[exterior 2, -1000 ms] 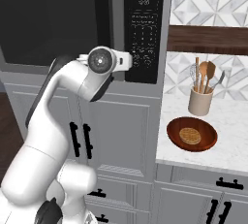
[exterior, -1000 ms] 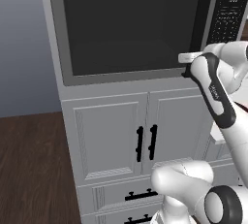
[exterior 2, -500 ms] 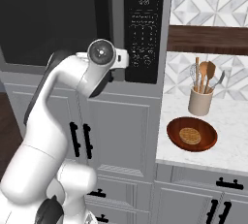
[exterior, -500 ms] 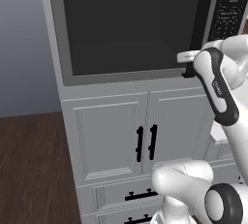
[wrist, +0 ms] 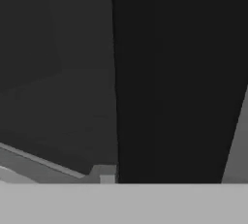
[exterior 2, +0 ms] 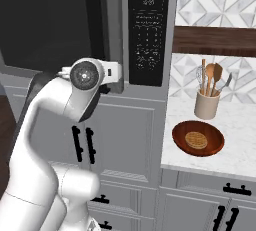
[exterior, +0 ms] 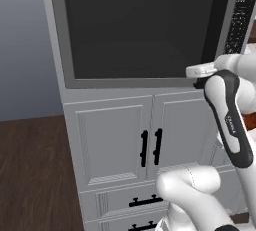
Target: Open the microwave, place the bowl with waffle inside the microwave, then close the microwave door and turn it on.
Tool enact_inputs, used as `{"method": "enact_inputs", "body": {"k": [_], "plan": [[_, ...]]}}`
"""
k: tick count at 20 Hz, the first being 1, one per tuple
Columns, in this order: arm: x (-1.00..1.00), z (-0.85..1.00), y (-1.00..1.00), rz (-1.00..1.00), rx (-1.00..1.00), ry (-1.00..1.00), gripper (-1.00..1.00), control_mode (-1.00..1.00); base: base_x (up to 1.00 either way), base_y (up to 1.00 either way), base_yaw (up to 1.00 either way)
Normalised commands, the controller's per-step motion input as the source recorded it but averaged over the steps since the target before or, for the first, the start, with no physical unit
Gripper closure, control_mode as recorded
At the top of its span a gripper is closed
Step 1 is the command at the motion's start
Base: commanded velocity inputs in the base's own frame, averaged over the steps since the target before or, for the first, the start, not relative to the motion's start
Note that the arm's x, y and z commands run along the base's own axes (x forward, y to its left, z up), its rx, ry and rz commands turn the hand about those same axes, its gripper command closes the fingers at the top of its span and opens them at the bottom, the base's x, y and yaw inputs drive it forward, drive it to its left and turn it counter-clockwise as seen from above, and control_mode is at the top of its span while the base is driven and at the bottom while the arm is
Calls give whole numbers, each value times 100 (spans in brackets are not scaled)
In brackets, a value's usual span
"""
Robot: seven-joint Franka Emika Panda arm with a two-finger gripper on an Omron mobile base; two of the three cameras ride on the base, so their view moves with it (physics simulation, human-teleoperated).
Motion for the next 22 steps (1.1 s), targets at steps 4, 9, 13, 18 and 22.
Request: {"method": "enact_inputs", "body": {"k": [4, 9, 13, 18, 22], "plan": [[-99, 59, 100, 18, -8, 27, 100, -100, 0, 0, 0], [-100, 54, 100, 15, -8, 26, 100, -100, 0, 0, 0], [-100, 36, 100, 10, -10, 22, 100, -100, 0, 0, 0], [-100, 31, 100, 8, -12, 22, 100, -100, 0, 0, 0], [-87, 42, 97, 0, -19, 28, -100, -100, 0, 0, 0]]}}
